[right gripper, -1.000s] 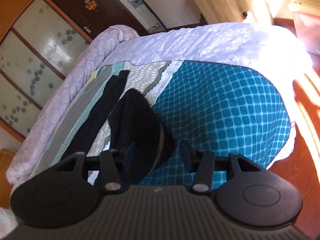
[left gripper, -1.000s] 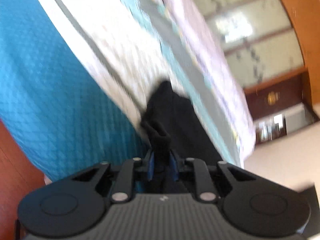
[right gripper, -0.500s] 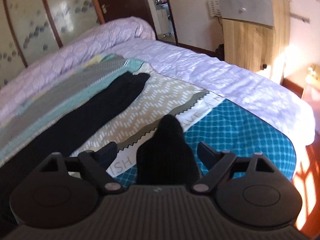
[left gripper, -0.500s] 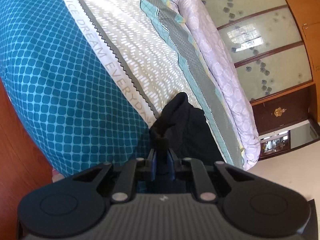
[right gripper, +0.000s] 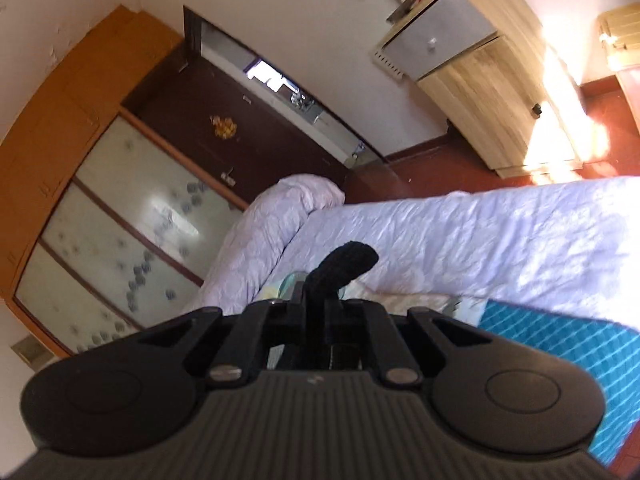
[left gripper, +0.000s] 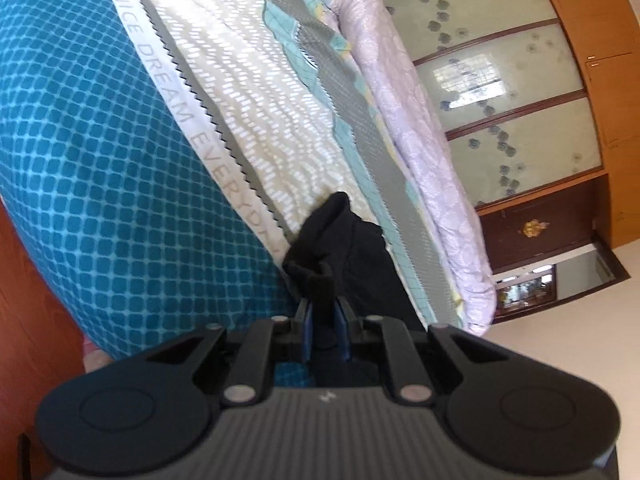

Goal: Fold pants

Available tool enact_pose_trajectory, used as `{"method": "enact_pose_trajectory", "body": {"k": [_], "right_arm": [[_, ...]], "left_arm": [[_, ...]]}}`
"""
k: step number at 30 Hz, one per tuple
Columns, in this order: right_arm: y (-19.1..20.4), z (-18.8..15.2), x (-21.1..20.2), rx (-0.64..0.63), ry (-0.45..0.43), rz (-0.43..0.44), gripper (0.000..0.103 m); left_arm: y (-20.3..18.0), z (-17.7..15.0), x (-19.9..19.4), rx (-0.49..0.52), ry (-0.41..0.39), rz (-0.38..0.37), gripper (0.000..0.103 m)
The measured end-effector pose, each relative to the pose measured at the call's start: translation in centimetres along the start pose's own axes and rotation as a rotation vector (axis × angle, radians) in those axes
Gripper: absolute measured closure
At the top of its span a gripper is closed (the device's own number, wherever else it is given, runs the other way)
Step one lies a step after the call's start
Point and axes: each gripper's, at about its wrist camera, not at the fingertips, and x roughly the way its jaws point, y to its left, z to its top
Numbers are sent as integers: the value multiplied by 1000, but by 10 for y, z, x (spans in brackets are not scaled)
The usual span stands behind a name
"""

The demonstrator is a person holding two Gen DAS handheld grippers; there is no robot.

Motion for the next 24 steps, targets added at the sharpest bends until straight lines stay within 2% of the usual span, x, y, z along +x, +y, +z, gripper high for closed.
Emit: {"method": "enact_pose_trajectory", "body": {"k": [3, 6, 7, 9, 10, 12, 14, 15, 16, 17, 18, 22, 24], "right_arm": [[-55, -10, -1, 15, 58, -108, 93], [-135, -43, 0, 174, 151, -263, 92], [-156, -56, -4, 229, 167, -309, 98], [-190, -71, -23, 397, 103, -178, 97], [-197, -73, -28, 449, 99, -157, 93], [-197, -68, -32, 440, 111, -146, 90], [-188, -60, -33, 386, 121, -174, 82], [-181, -54, -35, 359, 95, -193, 70], [-171, -50, -43, 323, 17, -247, 49], [-157, -51, -54, 288, -67, -310, 39], [-151, -47, -61, 259, -129, -346, 35], [-124, -33, -69, 116, -185, -371, 36], [-106, -33, -69, 44, -181, -355, 36]], "left_arm": [[2, -7, 9, 10, 28, 27, 91], [11, -15, 24, 26, 69, 126, 91], [16, -18, 29, 15, 88, 163, 91], [25, -22, 35, -4, 110, 209, 90], [27, -23, 35, -15, 111, 213, 90], [27, -22, 34, -26, 111, 211, 86], [21, -20, 32, -4, 98, 236, 83], [20, -18, 30, 6, 87, 249, 76], [19, -17, 27, 16, 75, 260, 74], [18, -17, 22, 26, 61, 265, 72], [18, -16, 18, 30, 51, 265, 72], [26, -5, -1, 8, 1, 258, 72], [29, 3, -8, 3, -24, 252, 72]]}}
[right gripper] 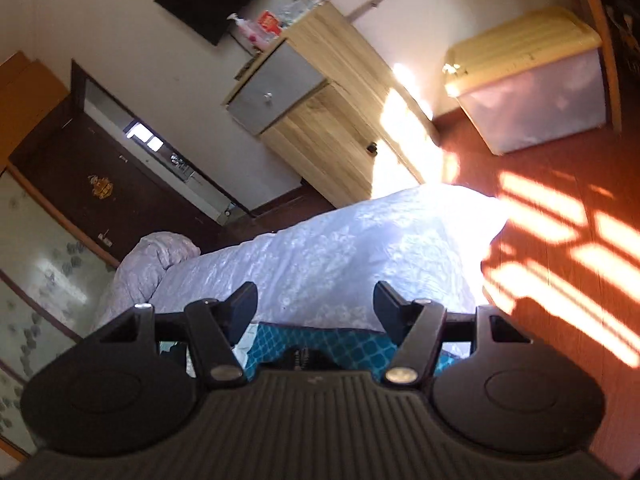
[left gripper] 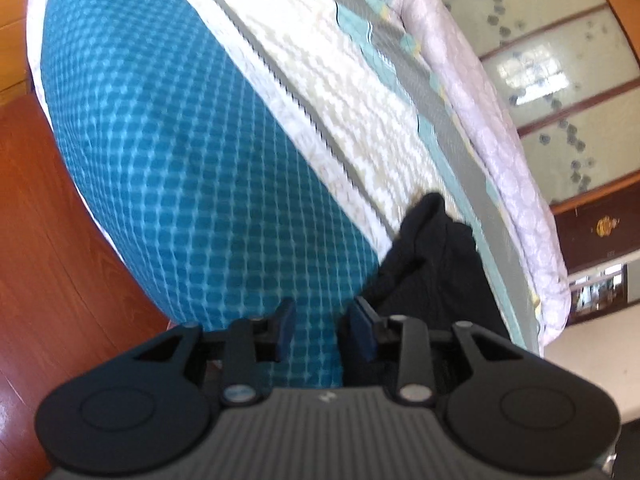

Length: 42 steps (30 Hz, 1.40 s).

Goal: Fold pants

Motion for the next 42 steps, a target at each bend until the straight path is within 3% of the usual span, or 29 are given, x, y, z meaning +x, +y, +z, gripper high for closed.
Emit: {"method": "enact_pose_trajectory", "body": {"k": [4, 7, 13, 17, 23, 28, 29, 30, 31, 33, 35, 36, 37, 38, 39, 42], "right_arm": [[36, -17, 14, -77, 76, 88, 36], [70, -37, 29, -145, 164, 139, 37], [139, -64, 47, -293, 298, 205, 37], [182, -79, 71, -360, 378, 194, 36], [269, -111, 139, -486, 455, 187, 36], [321, -147, 232, -489, 518, 85, 37], [328, -155, 250, -491, 513, 50, 37], [334, -164, 268, -506, 501, 8, 37], [338, -173, 283, -528, 487, -37, 37], [343, -191, 313, -572, 482, -116, 37], [340, -207, 337, -623, 511, -197, 41], [340, -212, 340, -651, 487, -215, 52], [340, -214, 336, -684, 442, -194, 80], [338, -212, 334, -686, 437, -189, 82], [334, -205, 329, -650, 435, -169, 98], [320, -171, 299, -527, 399, -93, 98]], "left_arm": [[-13, 19, -2, 29, -28, -24, 72], [-44, 35, 8, 109, -37, -42, 72], [-128, 55, 56, 375, -47, -13, 45], [-169, 57, 107, 529, -37, 10, 18], [-199, 51, 188, 654, 36, 40, 15], [-207, 47, 239, 695, 56, 57, 13], [-209, 44, 246, 710, 51, 60, 16], [-210, 40, 252, 734, 45, 67, 34], [-210, 37, 257, 767, 38, 85, 45], [-211, 30, 259, 829, 0, 105, 49], [-209, 31, 252, 814, -14, 90, 51], [-208, 33, 247, 796, -26, 80, 52], [-207, 37, 240, 772, -42, 69, 54], [-206, 39, 231, 744, -62, 52, 98], [-206, 44, 222, 717, -88, 54, 97], [-199, 56, 190, 614, -161, 25, 97]]}}
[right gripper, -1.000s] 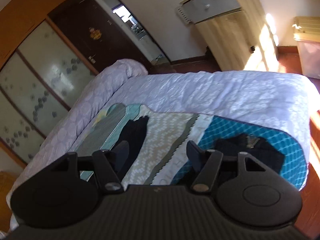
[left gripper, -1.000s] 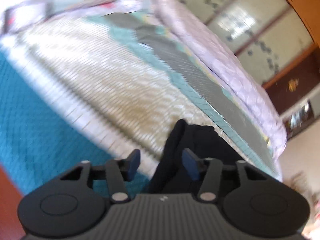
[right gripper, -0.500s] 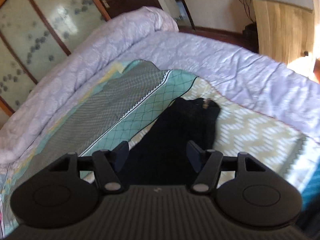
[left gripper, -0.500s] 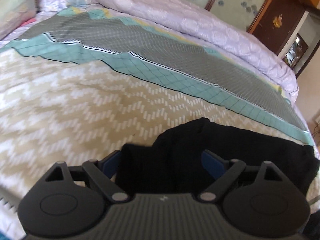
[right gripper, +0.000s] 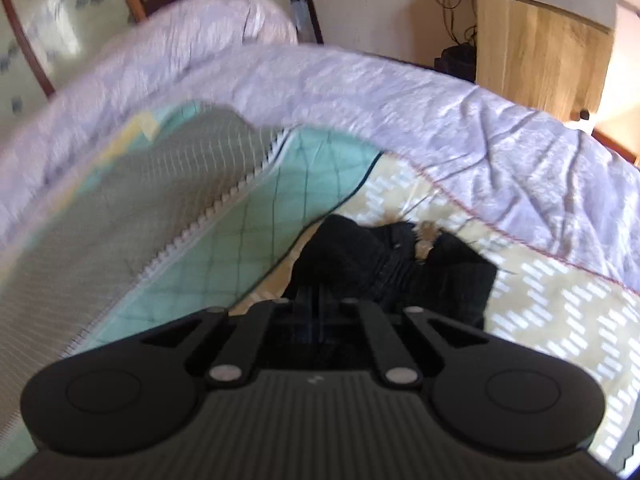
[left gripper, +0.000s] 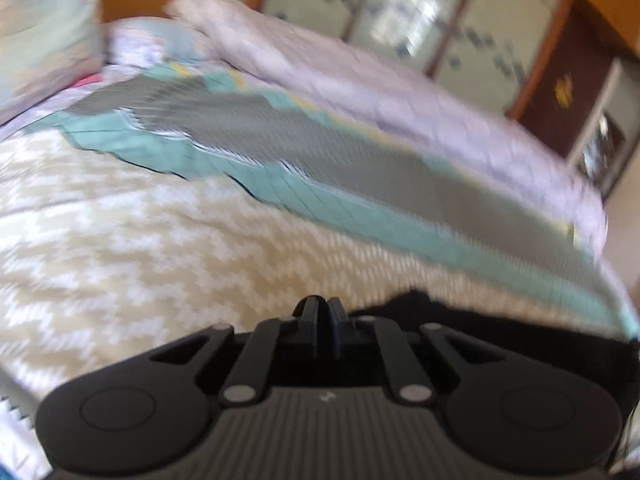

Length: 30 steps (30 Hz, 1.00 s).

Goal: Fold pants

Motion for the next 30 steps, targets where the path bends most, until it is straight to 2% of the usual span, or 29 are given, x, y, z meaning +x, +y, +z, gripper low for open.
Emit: {"method": "enact_pose_trajectory", "body": {"k": [3, 7, 8, 9, 11, 13, 14, 16, 17, 20, 25, 26, 27, 28, 30], "right_arm": [[-28, 8, -49, 86, -44, 80, 98], [-64, 16, -117, 130, -78, 157, 98], [-66, 16, -132, 135, -91, 169, 98], [-75, 16, -148, 142, -102, 185, 98], [-81, 12, -165, 142, -106, 210, 98], [-79, 7, -174, 118, -101, 203, 98], [-79, 4, -176, 105, -96, 200, 98], [-79, -2, -180, 99, -89, 203, 98], [-78, -3, -180, 101, -87, 206, 98], [-76, -2, -177, 97, -91, 205, 98], [-69, 3, -173, 95, -101, 209, 98], [-68, 4, -172, 95, -103, 213, 98], [-66, 5, -172, 94, -106, 217, 98], [-64, 6, -173, 94, -110, 223, 98], [-61, 7, -174, 90, -117, 235, 98]], "left_arm": [[12, 6, -22, -69, -2, -41, 97], [4, 5, -38, -40, 30, -60, 90], [0, 5, -42, -9, 23, -39, 79], [-5, 5, -45, 40, 8, -9, 61], [-18, 6, -44, 188, -30, 33, 45], [-31, 7, -38, 308, -28, 48, 44], [-36, 10, -33, 351, -8, 26, 42], [-47, 13, -22, 453, 31, -28, 31], [-52, 13, -14, 515, 52, -26, 24], [-58, 12, 15, 606, 146, -39, 24], [-62, -2, 65, 587, 270, -77, 21], [-63, -9, 73, 586, 287, -82, 26], [-65, -15, 82, 596, 305, -77, 41], [-67, -18, 85, 605, 292, -80, 44], [-70, -18, 77, 604, 254, -90, 84]]}}
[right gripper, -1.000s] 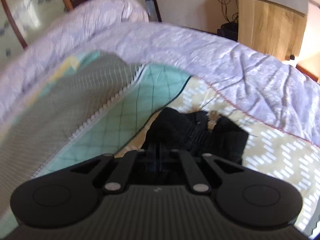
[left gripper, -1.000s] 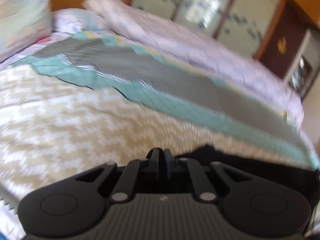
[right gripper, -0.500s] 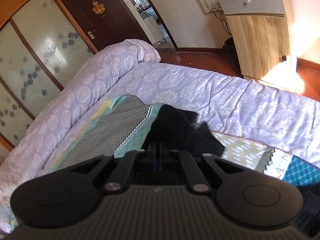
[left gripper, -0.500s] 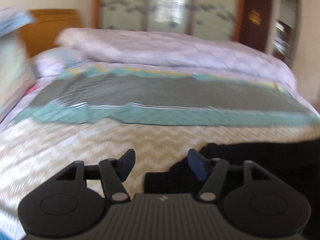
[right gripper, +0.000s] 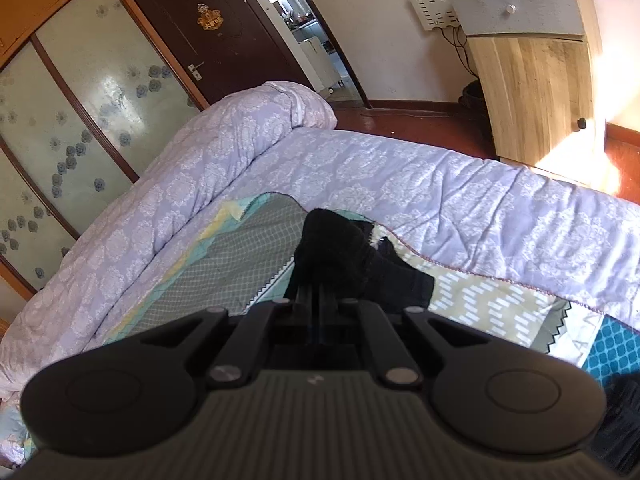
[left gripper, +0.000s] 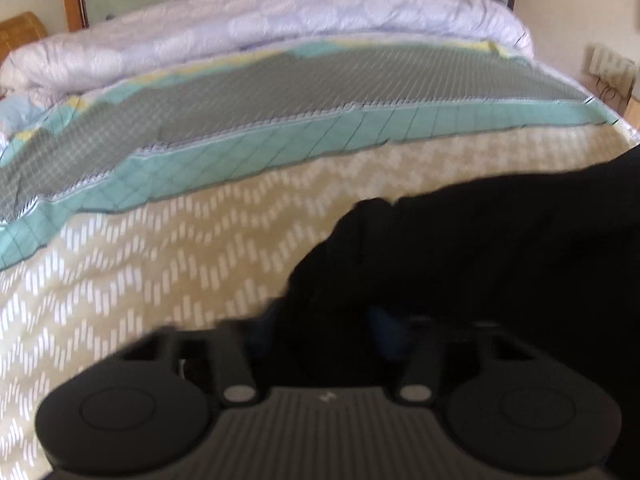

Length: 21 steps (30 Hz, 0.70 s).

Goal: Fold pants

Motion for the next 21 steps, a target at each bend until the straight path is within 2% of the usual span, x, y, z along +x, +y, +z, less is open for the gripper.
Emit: {"method": "enact_pose_trajectory", "body": {"k": [3, 7, 12, 17, 21], "right_arm": [[1, 1, -6, 3, -5, 11, 98], [2, 1, -25, 16, -21, 43, 98], [-12, 2, -69, 31, -61, 96, 98], [-58, -12, -122, 58, -93, 138, 98], [-120, -45, -161, 101, -80, 144, 98]], "left_arm": [[-3, 3, -20, -1, -40, 44, 88], [-7, -3, -73, -15, -173, 58, 88], [-16, -27, -150, -36, -314, 82, 88], [-37, -68, -215, -25, -415, 84, 88], [-61, -116, -251, 7, -429, 47, 88]]}}
